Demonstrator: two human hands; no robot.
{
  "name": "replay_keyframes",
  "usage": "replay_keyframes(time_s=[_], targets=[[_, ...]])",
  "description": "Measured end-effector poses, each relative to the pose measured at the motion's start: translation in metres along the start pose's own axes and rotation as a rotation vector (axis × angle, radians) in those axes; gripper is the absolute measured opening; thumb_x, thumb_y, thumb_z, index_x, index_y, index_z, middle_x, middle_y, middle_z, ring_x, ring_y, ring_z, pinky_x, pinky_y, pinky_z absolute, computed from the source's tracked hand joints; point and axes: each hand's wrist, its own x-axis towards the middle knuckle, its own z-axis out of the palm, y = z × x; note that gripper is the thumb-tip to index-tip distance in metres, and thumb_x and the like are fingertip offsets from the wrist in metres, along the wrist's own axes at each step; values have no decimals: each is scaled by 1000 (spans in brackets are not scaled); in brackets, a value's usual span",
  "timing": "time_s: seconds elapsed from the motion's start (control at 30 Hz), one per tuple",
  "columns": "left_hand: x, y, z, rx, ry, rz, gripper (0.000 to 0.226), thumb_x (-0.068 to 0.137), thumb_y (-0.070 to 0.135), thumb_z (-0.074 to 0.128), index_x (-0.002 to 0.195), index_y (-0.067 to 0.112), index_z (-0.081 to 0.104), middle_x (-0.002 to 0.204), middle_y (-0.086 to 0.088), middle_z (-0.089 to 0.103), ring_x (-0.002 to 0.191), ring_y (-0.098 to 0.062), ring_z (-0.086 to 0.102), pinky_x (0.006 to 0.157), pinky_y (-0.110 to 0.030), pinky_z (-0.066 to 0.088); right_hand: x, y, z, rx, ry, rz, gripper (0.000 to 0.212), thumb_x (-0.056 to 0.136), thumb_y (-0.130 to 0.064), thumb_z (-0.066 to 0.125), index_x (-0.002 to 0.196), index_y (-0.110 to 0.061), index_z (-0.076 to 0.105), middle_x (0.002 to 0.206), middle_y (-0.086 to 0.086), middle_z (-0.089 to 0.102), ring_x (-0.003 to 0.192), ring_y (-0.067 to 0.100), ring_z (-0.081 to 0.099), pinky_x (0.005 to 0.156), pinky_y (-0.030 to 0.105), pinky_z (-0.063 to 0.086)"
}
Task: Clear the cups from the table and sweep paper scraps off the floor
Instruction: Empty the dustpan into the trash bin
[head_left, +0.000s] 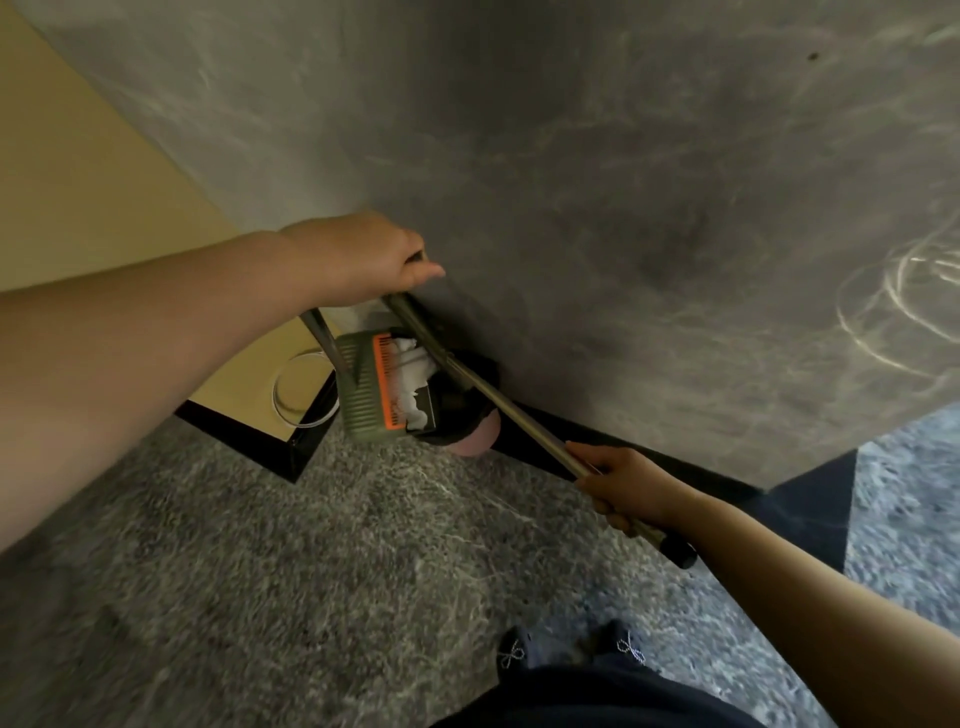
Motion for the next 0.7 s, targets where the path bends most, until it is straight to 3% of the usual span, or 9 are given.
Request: replay_keyframes(time_s=[0.1,0.37,0.5,0.7], targets=[[4,-1,0,-8,28,2,37,98,52,38,75,23,42,67,-1,47,60,-11,43,50,-28,25,-3,5,-7,-27,9,-13,56,93,-11,53,143,-34,41,62,-5,53,34,0,48,41,16,40],[17,10,-2,11,9,35,39,97,55,35,71,25,39,67,2,46,59,-10,43,50,-27,25,-14,15,-18,-7,19,-9,58,93,-13,54,143,-38,39,57,0,53,36,9,46,43,22,42],[30,31,12,-30,-65,61,34,99,54,38,89,22,47,72,9,44,64,-5,43,54,-27,29,-16,15,-15,-18,11,-10,58,93,-11,53,144,-34,38,62,-2,53,35,5,48,42,20,42],[41,36,-2,39,-46,92,51,98,55,35,105,11,60,94,-6,59,80,-22,50,70,-32,35,-21,22,-16,10,13,-10,58,93,-10,52,145,-33,38,62,-3,53,33,1,47,40,17,40]])
